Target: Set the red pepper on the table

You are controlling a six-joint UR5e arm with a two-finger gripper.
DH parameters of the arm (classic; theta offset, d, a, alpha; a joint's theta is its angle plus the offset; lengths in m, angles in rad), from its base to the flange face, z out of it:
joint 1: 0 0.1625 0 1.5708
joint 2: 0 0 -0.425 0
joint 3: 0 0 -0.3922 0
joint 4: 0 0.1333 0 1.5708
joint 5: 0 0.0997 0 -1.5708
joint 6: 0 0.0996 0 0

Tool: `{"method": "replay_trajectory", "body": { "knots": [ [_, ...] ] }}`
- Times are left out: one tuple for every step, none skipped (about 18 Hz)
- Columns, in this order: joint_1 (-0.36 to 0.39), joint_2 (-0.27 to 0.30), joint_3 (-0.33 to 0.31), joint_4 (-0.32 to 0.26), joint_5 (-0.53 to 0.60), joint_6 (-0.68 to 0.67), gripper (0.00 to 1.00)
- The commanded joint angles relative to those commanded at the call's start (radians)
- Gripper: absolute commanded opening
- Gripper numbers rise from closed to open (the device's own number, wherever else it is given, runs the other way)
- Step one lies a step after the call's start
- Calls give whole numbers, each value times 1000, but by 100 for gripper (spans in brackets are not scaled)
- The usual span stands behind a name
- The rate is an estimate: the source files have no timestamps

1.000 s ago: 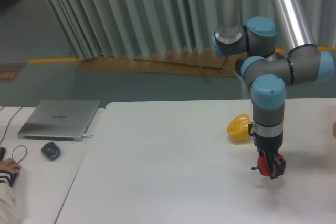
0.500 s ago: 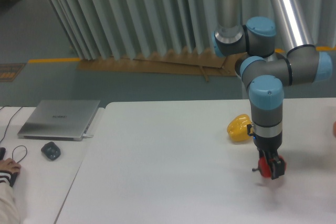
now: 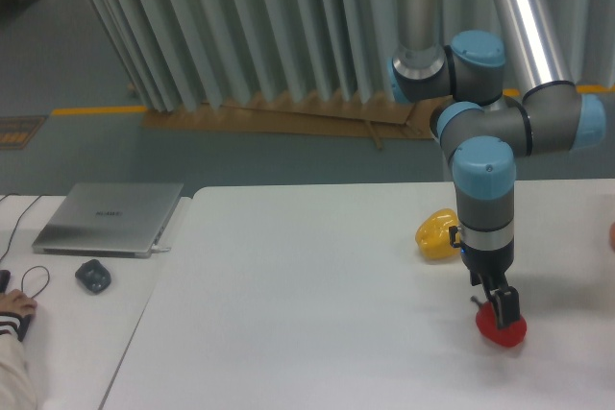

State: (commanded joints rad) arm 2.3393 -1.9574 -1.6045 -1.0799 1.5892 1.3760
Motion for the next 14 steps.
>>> {"method": "replay_trajectory", "body": {
  "knots": [
    [0,11,-6,0,-2,0,100],
    [0,18,-6,-2,-3,0,100],
    [2,29,-6,-2,-3,2,100],
    [3,40,-6,-2,-2,2,100],
    [5,48,-6,-2,-2,2,100],
    [6,49,-6,-2,0,2,100],
    [6,52,-6,-2,3,2,100],
    [9,58,-5,-3,3,6,100],
    [12,67,-5,-9,3,14,100],
    [18,84,-2,-26,3,14,100],
    [23,97,12,-58,3,15,100],
    [25,106,27,-105,11,24,100],
    [25,120,43,-153,26,53,100],
    [25,136,57,-193,38,86,100]
  ]
}}
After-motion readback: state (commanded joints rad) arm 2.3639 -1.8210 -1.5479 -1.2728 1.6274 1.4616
